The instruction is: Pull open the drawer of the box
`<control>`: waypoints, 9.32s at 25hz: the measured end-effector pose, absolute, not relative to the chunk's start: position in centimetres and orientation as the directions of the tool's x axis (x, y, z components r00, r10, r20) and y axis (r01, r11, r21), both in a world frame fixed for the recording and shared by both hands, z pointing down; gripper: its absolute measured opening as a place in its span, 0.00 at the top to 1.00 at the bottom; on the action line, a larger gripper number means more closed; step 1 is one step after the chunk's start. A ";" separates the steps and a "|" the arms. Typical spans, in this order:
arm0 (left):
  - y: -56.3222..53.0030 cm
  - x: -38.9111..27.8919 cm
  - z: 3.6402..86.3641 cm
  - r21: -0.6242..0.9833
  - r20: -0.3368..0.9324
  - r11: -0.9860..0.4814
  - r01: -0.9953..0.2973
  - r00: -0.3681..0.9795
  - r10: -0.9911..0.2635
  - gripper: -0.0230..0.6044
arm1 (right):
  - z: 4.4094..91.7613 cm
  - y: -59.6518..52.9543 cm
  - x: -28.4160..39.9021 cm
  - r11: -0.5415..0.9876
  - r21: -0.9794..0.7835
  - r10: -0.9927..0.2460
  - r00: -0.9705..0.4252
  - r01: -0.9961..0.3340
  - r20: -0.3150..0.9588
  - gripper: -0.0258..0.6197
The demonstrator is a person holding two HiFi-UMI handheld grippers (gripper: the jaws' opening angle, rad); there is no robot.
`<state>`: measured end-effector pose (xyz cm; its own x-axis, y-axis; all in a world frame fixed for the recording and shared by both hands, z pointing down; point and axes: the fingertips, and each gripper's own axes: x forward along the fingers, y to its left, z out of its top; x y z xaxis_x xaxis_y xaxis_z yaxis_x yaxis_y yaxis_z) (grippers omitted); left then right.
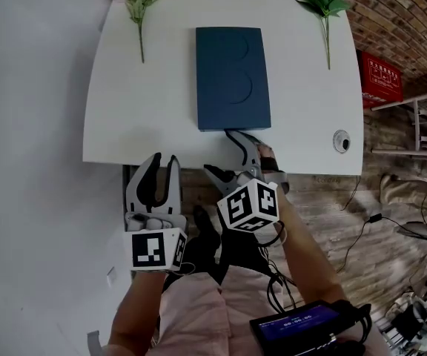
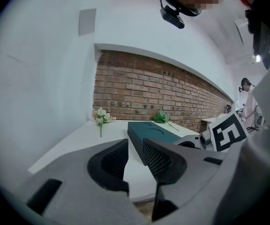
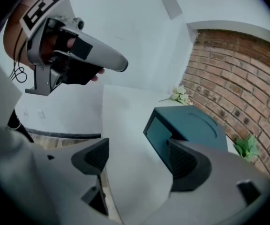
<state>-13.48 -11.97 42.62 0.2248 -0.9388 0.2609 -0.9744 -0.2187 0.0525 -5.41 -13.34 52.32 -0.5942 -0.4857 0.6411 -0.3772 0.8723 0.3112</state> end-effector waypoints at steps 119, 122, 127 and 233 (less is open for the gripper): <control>-11.3 -12.1 42.2 0.045 0.280 -0.287 -0.957 0.287 -0.916 0.79 | 52.2 -15.4 0.6 0.891 0.434 -0.448 -0.430 -0.136 0.784 0.82; -11.2 -12.2 42.1 0.044 0.280 -0.287 -0.957 0.288 -0.916 0.79 | 52.2 -15.0 0.7 0.894 0.431 -0.440 -0.431 -0.125 0.788 0.83; -10.9 -12.2 41.9 0.043 0.273 -0.290 -0.956 0.291 -0.917 0.79 | 52.2 -14.4 0.8 0.895 0.430 -0.435 -0.430 -0.116 0.791 0.83; -7.2 -9.0 40.9 0.009 0.268 -0.350 -0.937 0.339 -0.902 0.80 | 53.2 -5.6 2.3 0.939 0.345 -0.307 -0.449 0.002 0.839 0.88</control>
